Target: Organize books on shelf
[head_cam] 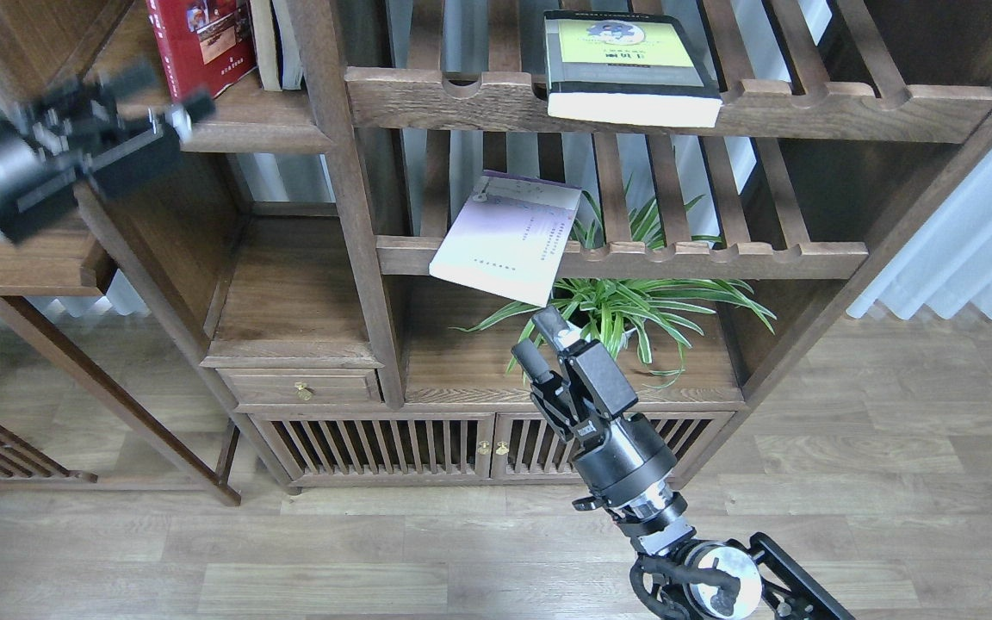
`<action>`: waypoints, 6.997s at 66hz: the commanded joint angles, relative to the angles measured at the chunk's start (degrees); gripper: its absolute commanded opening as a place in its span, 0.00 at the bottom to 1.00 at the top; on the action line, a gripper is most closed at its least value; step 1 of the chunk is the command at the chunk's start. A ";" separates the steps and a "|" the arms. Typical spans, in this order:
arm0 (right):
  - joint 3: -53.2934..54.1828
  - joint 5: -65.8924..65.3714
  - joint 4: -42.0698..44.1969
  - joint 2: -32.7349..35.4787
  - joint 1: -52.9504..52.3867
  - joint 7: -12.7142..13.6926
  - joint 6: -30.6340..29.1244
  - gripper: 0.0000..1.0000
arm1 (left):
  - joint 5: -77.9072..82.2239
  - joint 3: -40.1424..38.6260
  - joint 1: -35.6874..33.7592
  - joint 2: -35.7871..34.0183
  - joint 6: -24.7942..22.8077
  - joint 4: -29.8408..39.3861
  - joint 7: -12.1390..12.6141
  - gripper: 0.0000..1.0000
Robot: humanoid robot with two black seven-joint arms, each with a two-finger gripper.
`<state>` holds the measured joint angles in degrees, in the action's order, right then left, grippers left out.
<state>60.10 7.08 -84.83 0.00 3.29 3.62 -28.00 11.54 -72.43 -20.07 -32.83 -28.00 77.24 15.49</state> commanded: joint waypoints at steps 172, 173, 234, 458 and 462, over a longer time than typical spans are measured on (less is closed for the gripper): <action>-2.97 0.82 -9.74 0.79 2.59 -8.28 0.00 0.06 | -42.30 10.02 8.29 14.46 0.00 -9.57 -0.11 1.00; -3.49 1.00 -9.66 1.05 2.95 -8.28 0.00 0.06 | -43.52 10.73 8.12 14.46 0.00 -9.40 -0.11 1.00; -8.07 3.20 -5.09 0.88 7.17 -3.09 0.00 0.06 | -53.73 28.83 2.84 13.93 0.00 1.94 -3.72 0.98; -8.07 -2.69 -1.83 0.00 1.19 -2.74 0.00 1.00 | 11.31 8.53 -59.12 4.70 0.00 -40.51 3.31 0.04; -6.49 -1.02 -1.75 0.00 -0.56 -3.00 0.00 1.00 | 12.18 8.71 -59.82 4.26 0.00 -40.77 3.40 0.04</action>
<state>51.85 4.20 -86.84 0.00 5.00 0.96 -28.00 22.78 -63.93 -79.14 -28.23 -28.00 36.92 19.06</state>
